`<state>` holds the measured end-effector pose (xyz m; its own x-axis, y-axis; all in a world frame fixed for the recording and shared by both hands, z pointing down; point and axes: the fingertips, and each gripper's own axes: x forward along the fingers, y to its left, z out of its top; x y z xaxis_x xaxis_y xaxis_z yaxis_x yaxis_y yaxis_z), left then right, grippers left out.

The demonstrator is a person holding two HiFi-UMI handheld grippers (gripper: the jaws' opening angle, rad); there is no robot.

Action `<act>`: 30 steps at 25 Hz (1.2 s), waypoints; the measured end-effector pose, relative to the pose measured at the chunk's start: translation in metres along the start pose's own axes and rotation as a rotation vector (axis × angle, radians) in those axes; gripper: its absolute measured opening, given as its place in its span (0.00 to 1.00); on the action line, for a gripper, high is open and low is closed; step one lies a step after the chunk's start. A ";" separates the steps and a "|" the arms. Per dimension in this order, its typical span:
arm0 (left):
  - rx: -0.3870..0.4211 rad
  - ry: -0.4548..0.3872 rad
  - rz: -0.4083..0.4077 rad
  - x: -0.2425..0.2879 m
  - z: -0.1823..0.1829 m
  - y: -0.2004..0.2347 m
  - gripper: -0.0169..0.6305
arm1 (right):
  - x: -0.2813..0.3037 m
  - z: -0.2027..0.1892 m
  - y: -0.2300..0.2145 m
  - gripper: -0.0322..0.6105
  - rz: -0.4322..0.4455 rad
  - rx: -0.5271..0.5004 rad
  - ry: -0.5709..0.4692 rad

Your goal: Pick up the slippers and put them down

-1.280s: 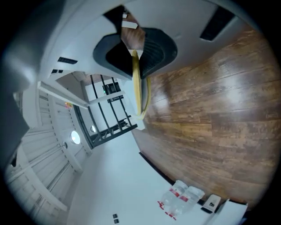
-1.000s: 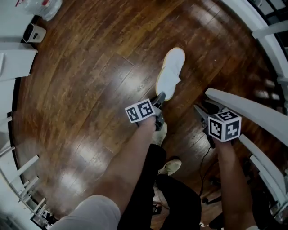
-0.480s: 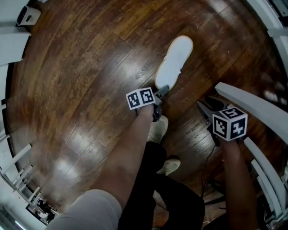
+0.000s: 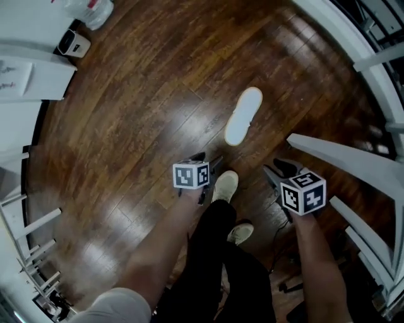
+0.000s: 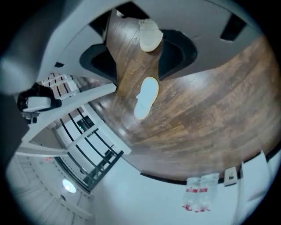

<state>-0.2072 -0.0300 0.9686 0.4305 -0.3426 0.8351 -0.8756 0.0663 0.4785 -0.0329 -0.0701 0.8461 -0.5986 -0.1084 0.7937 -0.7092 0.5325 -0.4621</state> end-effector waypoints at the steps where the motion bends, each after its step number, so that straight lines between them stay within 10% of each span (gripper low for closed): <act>1: 0.050 0.003 0.001 -0.026 0.007 -0.019 0.49 | -0.020 0.005 0.013 0.33 0.000 -0.006 -0.004; 18: 0.589 -0.142 -0.176 -0.474 0.072 -0.405 0.48 | -0.497 0.023 0.231 0.32 -0.164 -0.012 -0.308; 30: 0.971 -0.153 -0.378 -0.603 0.010 -0.603 0.48 | -0.740 -0.088 0.289 0.32 -0.439 0.119 -0.636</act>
<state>0.0586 0.1277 0.1736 0.7390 -0.3032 0.6017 -0.5189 -0.8257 0.2212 0.2381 0.2376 0.1602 -0.3272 -0.7677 0.5510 -0.9440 0.2397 -0.2267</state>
